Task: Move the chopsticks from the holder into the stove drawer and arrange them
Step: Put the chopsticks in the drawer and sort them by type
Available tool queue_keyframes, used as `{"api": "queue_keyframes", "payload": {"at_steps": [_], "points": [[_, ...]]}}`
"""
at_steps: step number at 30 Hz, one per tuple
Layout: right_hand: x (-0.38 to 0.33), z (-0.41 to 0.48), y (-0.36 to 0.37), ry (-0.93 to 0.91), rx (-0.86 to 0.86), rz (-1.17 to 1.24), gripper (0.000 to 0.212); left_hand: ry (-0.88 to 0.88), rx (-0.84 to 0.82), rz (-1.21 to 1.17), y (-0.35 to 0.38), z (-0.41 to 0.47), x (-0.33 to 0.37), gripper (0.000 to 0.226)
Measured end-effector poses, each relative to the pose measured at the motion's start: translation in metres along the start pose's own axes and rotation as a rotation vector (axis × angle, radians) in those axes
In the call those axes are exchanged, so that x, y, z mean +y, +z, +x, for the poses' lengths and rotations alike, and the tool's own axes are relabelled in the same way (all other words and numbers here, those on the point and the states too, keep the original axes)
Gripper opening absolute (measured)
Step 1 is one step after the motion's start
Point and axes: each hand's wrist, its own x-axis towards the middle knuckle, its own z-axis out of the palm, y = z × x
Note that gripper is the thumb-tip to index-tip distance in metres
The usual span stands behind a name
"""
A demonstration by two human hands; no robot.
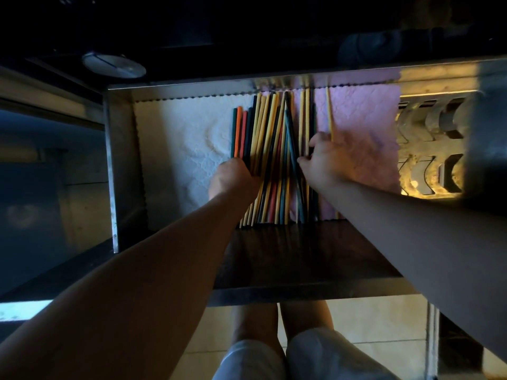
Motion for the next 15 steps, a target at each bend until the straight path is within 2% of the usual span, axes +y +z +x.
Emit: {"api": "queue_keyframes", "payload": {"at_steps": [6, 9, 15], "points": [[-0.011, 0.007, 0.001, 0.033, -0.084, -0.091, 0.031, -0.009, -0.014, -0.008, 0.004, 0.003, 0.001, 0.024], [-0.021, 0.010, -0.001, 0.140, -0.112, -0.091, 0.031, -0.010, -0.007, -0.025, 0.004, 0.004, 0.000, 0.024], [-0.026, 0.009, -0.007, 0.252, -0.128, -0.032, 0.046, -0.007, -0.036, -0.059, 0.001, 0.004, -0.003, 0.027]]}}
